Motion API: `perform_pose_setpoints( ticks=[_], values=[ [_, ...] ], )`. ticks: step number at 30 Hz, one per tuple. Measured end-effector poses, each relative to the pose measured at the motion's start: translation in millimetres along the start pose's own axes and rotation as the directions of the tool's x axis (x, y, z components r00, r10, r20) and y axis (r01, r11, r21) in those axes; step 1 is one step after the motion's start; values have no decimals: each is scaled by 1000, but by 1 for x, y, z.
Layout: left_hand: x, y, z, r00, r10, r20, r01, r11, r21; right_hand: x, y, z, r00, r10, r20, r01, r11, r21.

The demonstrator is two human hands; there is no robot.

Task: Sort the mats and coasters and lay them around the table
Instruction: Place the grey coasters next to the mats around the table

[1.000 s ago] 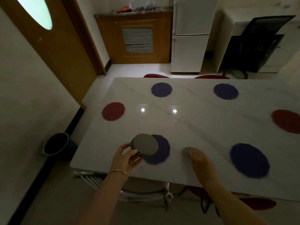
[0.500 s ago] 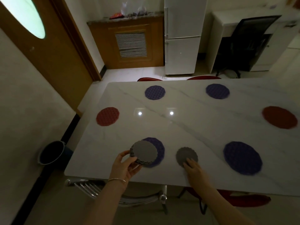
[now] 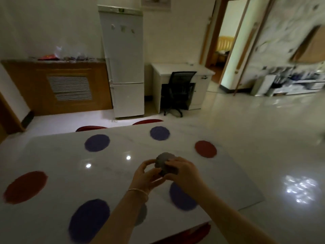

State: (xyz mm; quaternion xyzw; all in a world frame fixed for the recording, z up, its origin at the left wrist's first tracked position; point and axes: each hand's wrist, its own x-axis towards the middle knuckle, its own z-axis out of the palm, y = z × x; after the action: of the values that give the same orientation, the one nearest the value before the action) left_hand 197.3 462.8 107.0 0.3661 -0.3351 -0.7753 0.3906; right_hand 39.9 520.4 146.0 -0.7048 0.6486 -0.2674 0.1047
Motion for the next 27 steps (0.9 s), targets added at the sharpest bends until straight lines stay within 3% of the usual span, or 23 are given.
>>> perform_pose_setpoints(
  ticks=[5,10,12,18,24,27],
  values=[
    [35,-3,58,993,1,114,-4,1000,22,16,62,-52,999,-33,-20,32,999,-38],
    [85,-26,107,996,26,82,-30,998,49,36,148,-70,992,-120,-49,124,988,89],
    [107,-41,127,999,34,-1,-33,997,70,46,192,-71,988,-114,-107,127,983,131],
    [144,-81,161,938,23,-347,-32,999,-20,48,309,-80,976,113,-188,-89,987,132],
    [140,-104,176,851,23,-525,-78,994,-82,8,347,-60,972,194,134,-205,976,78],
    [130,-113,173,813,28,-581,-103,990,-96,-10,349,-38,988,-6,152,-7,996,86]
  ],
)
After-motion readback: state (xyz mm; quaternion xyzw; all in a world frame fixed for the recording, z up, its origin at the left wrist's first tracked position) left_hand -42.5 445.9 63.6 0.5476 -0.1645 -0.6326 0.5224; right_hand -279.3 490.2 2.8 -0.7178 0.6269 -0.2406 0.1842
